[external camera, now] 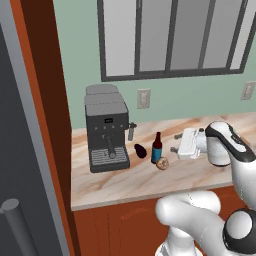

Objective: Place the beer on the top shelf of the fridge to keep it out of children's reach, and place the mushroom and eggplant on lower shelves for easy access.

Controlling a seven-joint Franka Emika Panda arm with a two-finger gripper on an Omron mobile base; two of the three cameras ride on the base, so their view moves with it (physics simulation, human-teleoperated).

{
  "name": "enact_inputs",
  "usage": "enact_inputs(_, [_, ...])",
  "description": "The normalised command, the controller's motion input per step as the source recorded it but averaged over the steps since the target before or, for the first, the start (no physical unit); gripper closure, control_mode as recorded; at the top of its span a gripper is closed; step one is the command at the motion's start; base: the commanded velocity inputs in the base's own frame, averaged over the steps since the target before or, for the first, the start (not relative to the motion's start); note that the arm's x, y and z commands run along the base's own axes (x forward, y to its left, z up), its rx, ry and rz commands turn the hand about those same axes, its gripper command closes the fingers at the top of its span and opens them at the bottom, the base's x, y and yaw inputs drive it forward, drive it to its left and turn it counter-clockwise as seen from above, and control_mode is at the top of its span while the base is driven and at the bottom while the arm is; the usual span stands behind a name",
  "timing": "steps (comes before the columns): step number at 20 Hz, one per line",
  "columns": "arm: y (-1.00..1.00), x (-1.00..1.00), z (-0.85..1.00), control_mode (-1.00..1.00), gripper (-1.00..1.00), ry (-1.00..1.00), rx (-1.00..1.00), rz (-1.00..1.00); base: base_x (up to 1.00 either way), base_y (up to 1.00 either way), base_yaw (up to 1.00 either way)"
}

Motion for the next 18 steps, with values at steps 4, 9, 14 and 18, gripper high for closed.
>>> enact_inputs(4, [0.00,0.30,-0.24,-1.00,-1.00,0.00,0.00,0.00,0.00,0.00,0.00])
enact_inputs(9, [0.00,0.36,-0.09,-1.00,-1.00,0.00,0.03,0.00,0.00,0.00,0.00])
enact_inputs(14, [0.00,0.41,-0.04,-1.00,-1.00,0.01,0.03,0.00,0.00,0.00,0.00])
enact_inputs(18, [0.06,0.36,-0.06,-1.00,-1.00,0.03,0.00,0.00,0.00,0.00,0.00])
